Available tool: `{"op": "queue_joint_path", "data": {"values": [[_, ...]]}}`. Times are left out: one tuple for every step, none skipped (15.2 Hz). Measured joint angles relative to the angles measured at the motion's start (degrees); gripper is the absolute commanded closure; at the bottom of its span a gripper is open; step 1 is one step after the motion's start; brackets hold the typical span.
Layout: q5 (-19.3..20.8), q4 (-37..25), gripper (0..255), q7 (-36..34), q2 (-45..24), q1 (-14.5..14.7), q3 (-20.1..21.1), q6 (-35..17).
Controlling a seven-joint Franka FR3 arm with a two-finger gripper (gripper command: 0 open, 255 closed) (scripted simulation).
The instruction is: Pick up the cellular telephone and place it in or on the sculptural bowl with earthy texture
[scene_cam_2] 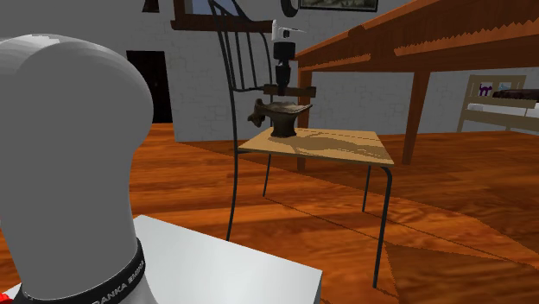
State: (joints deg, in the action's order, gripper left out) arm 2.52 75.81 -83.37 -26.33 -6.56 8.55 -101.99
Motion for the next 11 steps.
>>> {"op": "queue_joint_path", "data": {"values": [[0.00, 0.01, 0, 0.00, 0.00, 0.00, 0.00, -0.01], [0.00, 0.01, 0, 0.00, 0.01, 0.00, 0.00, -0.01], [0.00, 0.01, 0, 0.00, 0.01, 0.00, 0.00, -0.02], [0.00, 0.00, 0, 0.00, 0.01, 0.00, 0.00, -0.02], [0.00, 0.00, 0, 0.00, 0.01, 0.00, 0.00, -0.02], [0.00, 0.01, 0, 0.00, 0.01, 0.00, 0.00, -0.02], [0.00, 0.01, 0, 0.00, 0.01, 0.00, 0.00, -0.02], [0.01, -1.13, 0, -0.03, -0.10, 0.06, 0.01, 0.98], [0.01, -2.54, 0, 0.07, -0.23, 0.05, 0.00, 2.24], [0.00, -4.81, 0, 0.12, -0.38, 0.10, 0.00, 4.30], [0.03, -6.47, 0, 0.02, -0.42, 0.23, 0.03, 5.90]]}}
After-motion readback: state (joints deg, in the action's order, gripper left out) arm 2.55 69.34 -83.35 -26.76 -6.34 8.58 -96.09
